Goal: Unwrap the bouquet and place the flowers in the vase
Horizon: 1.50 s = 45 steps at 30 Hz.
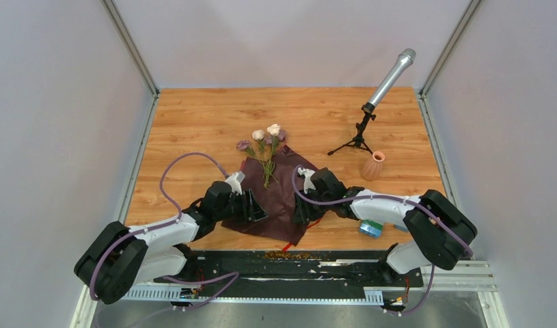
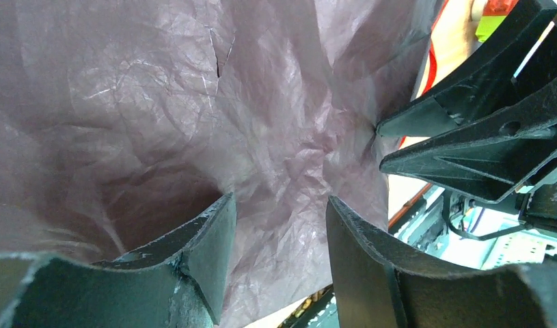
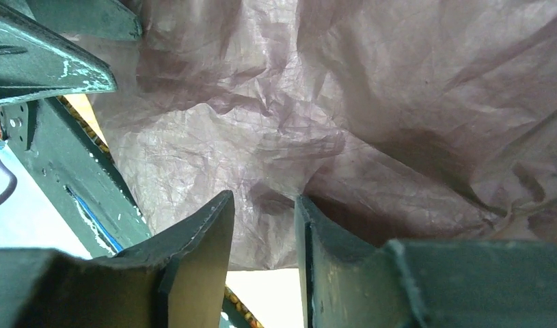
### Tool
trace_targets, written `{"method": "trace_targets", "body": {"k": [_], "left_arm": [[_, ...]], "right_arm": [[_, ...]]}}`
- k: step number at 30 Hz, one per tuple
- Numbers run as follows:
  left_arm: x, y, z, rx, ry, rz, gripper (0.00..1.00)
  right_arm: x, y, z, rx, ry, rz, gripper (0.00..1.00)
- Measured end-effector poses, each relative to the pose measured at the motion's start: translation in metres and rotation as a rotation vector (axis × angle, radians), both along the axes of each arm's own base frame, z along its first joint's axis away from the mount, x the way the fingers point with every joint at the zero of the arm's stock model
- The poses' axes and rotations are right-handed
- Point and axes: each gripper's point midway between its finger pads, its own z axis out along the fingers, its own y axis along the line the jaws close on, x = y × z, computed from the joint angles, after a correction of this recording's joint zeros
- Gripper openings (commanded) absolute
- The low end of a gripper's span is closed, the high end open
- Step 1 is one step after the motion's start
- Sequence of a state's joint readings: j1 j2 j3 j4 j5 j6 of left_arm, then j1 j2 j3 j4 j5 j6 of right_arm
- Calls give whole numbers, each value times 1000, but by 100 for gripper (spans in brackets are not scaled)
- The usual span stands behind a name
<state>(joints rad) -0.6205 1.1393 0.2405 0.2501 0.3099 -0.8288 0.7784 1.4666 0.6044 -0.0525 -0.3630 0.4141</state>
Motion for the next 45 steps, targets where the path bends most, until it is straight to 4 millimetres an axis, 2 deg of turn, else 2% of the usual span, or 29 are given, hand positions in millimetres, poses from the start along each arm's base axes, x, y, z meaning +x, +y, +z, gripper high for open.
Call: {"method": "trace_targets", "body": {"k": [3,6,11,14,17,22,28,35,37,40,42,45], "left_arm": [[-1,2,4,3,-6,4,60],[5,3,16,12,-30,20,60],[28,-2,45,16,-104,54,59],[34,-3,44,33,-100,64,59],[32,-1,29,67,-60,67,58],[31,2,16,95,-30,69,57],[24,9,-4,130,2,79,55],[26,8,-4,118,-10,83,56],[25,9,-4,121,-10,84,61],[25,11,0,135,-11,80,78],[29,10,11,146,-20,80,86],[41,10,32,146,-57,87,92]], "right_arm": [[1,-5,3,-23,-15,-13,45],[10,-10,14,-62,-57,-33,48],[44,-9,43,-92,-164,-80,46],[67,-14,51,-117,-208,-125,44],[85,-23,46,-167,-221,-161,43],[109,-44,23,-266,-208,-207,42],[120,-66,-1,-329,-164,-242,40],[125,-68,-4,-307,-167,-246,43],[123,-67,-3,-300,-168,-236,44],[122,-66,0,-290,-170,-223,46],[119,-64,5,-278,-170,-212,48],[118,-60,16,-250,-175,-200,53]]}}
